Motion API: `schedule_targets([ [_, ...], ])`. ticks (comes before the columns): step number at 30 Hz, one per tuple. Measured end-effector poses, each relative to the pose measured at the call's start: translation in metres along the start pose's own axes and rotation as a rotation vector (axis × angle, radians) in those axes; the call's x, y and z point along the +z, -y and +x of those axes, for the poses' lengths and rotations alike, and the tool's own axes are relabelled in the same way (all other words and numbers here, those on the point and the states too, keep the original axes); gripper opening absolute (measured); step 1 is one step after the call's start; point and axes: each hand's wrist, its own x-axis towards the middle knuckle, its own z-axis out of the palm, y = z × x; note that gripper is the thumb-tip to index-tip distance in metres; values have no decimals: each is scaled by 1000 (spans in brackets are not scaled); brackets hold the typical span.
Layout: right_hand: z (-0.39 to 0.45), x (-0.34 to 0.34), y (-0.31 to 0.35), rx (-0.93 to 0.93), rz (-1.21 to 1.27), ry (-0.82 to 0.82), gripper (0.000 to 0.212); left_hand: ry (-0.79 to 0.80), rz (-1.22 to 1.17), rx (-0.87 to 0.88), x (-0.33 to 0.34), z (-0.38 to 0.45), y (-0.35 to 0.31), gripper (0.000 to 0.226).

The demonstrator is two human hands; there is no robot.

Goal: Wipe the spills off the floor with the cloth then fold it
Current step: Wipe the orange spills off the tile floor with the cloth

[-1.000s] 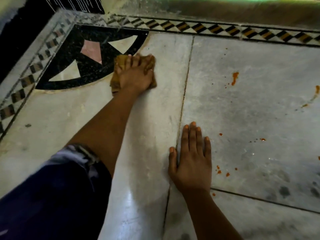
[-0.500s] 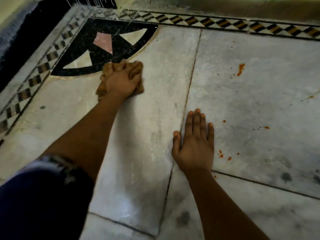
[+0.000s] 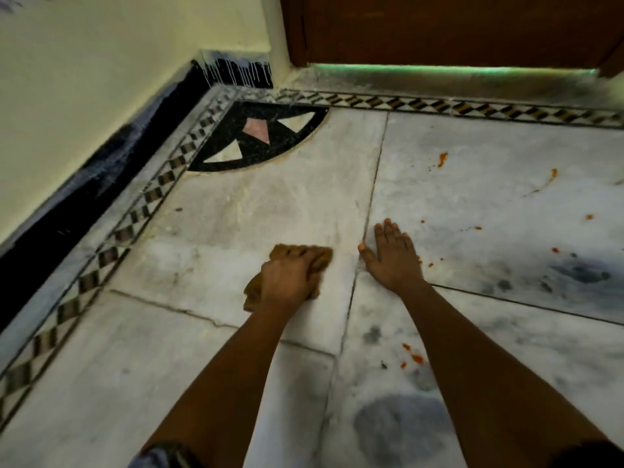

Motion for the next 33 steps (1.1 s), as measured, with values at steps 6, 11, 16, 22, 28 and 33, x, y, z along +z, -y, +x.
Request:
schedule_targets([
  [6, -82, -20, 3, -35, 109, -59, 62, 59, -799, -267, -50, -54, -11, 25],
  [11, -145, -56, -8, -87, 242, -110, 58, 229, -1616, -455, -75, -77, -45, 35],
  [16, -198, -113, -28, -82, 394, -36, 56, 331, -2014, -605, -92, -85, -105, 28],
  [22, -228, -149, -17, -331, 360, -43, 49, 467, -2049, -448, -134, -86, -171, 39],
  [28, -234, -148, -14, -325, 796, -102, 41, 486, -1871, -353, -145, -98, -198, 53],
  [33, -248, -144, -31, -206, 1066, -117, 29, 518, -1680, -244, -153, -112, -222, 42],
])
